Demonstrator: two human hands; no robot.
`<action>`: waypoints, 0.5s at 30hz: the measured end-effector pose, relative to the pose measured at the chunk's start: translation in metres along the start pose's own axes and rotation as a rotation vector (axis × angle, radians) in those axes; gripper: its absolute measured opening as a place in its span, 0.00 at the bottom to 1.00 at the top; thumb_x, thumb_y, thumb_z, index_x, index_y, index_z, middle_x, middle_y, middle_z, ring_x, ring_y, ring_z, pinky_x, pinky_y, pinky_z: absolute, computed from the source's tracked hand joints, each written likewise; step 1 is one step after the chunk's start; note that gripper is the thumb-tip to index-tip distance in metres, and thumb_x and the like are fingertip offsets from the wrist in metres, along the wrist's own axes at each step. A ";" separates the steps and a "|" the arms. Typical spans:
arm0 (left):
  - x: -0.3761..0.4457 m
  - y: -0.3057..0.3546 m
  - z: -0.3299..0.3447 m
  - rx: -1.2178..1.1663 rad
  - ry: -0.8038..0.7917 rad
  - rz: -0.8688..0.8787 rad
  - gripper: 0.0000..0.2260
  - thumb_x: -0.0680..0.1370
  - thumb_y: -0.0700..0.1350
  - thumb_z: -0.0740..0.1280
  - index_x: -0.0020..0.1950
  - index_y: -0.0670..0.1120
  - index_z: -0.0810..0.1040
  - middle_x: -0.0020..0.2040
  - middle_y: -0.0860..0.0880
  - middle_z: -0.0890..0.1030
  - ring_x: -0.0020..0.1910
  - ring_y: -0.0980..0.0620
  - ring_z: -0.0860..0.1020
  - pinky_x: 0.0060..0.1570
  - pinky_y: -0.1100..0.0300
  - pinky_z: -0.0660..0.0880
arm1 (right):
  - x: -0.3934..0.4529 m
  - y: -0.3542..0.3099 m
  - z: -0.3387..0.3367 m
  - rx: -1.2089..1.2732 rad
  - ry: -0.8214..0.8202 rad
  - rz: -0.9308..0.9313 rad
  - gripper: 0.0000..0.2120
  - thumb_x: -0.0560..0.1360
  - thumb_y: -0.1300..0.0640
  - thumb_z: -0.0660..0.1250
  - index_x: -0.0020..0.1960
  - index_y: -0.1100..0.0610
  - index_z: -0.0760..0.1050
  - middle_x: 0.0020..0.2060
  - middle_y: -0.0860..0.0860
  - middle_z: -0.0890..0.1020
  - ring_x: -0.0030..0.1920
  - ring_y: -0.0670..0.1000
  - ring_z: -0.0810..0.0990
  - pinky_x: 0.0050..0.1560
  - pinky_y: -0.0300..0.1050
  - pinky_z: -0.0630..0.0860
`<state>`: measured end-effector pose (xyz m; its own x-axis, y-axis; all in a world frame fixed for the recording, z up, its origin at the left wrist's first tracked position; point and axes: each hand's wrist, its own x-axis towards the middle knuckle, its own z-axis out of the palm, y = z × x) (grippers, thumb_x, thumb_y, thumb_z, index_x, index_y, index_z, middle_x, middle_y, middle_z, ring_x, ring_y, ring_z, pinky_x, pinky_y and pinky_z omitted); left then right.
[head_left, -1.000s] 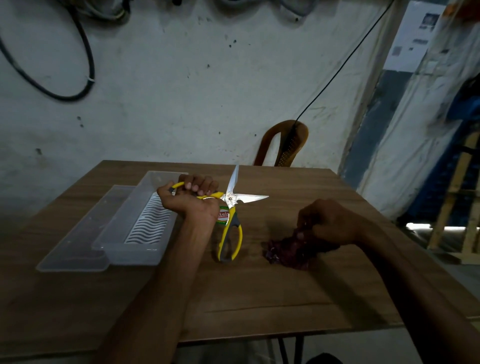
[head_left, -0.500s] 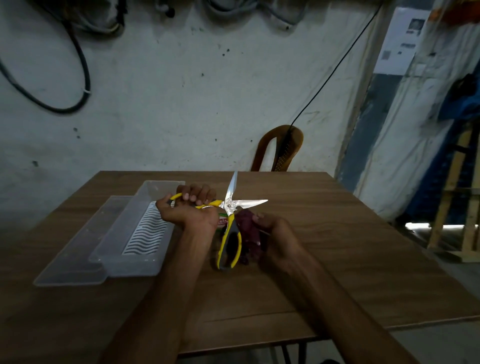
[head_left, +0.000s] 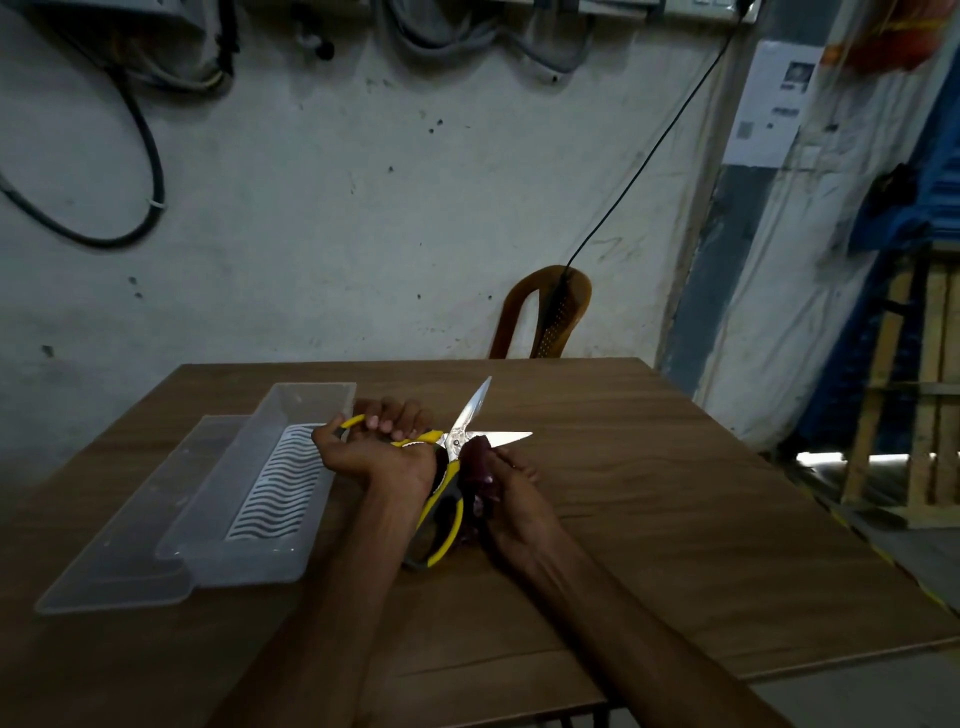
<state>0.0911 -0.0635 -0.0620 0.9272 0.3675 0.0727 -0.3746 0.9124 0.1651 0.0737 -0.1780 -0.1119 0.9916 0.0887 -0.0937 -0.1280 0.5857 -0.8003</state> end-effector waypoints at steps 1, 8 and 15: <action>-0.001 -0.002 0.000 -0.001 -0.002 0.001 0.12 0.64 0.55 0.57 0.28 0.47 0.62 0.26 0.51 0.60 0.23 0.53 0.56 0.27 0.64 0.56 | 0.001 0.000 0.003 0.027 0.016 0.006 0.09 0.77 0.58 0.72 0.50 0.64 0.83 0.40 0.59 0.86 0.37 0.55 0.84 0.41 0.48 0.82; -0.003 -0.006 0.001 0.025 0.008 0.032 0.13 0.65 0.55 0.57 0.28 0.47 0.61 0.26 0.51 0.59 0.23 0.53 0.56 0.27 0.64 0.56 | 0.016 -0.001 0.005 0.036 0.252 0.086 0.08 0.80 0.62 0.63 0.58 0.59 0.74 0.44 0.54 0.80 0.32 0.46 0.83 0.32 0.37 0.79; -0.001 0.001 0.002 0.007 0.027 0.049 0.13 0.65 0.55 0.56 0.27 0.47 0.61 0.26 0.50 0.59 0.24 0.52 0.56 0.27 0.62 0.55 | 0.012 0.001 0.028 0.121 0.330 -0.024 0.23 0.68 0.64 0.80 0.62 0.61 0.79 0.49 0.62 0.86 0.44 0.59 0.87 0.37 0.46 0.83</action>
<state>0.0897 -0.0638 -0.0597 0.9073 0.4169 0.0543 -0.4199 0.8917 0.1688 0.0846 -0.1538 -0.0973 0.9436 -0.1802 -0.2777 -0.0856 0.6774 -0.7306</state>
